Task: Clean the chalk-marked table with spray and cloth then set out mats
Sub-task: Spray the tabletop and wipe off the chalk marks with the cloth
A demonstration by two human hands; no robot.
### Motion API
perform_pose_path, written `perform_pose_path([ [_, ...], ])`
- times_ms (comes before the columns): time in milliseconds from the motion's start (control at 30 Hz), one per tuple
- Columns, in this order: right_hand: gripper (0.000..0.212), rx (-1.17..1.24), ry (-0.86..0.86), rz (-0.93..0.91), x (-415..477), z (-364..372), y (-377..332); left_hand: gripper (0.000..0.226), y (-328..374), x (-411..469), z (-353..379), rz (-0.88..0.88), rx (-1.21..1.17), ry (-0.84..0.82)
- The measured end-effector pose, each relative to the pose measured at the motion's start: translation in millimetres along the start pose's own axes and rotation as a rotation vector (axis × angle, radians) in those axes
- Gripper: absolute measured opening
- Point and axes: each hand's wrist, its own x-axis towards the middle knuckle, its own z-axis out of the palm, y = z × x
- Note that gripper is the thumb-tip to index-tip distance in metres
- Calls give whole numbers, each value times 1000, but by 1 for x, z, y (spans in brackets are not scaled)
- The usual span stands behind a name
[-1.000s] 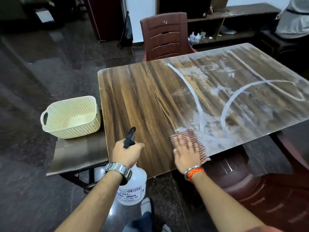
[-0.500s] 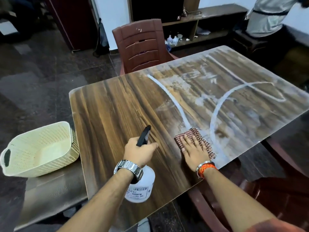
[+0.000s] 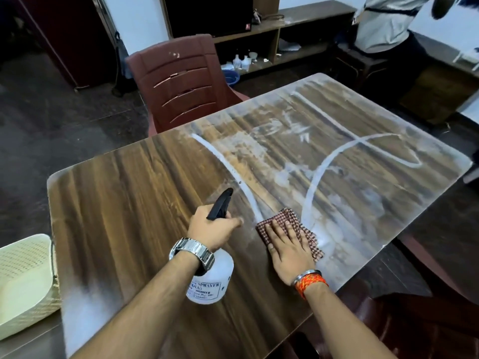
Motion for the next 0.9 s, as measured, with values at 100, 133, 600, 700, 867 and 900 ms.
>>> perform_pose_path([
  [100, 51, 2, 52, 55, 35, -11, 26, 42, 6, 22, 13, -46, 10, 60],
  [133, 51, 6, 75, 82, 49, -14, 37, 40, 7, 29, 16, -65, -2, 61],
  [600, 55, -38, 118, -204, 173, -9, -64, 10, 17, 81, -7, -86, -168, 217],
  [700, 52, -106, -59, -768, 130, 17, -119, 11, 21, 92, -12, -96, -168, 219],
  [867, 52, -31, 62, -566, 175, -7, -65, 10, 21, 106, -19, -98, -129, 167],
  [900, 55, -53, 96, -410, 195, -17, -45, 12, 20, 109, -20, -95, -117, 164],
])
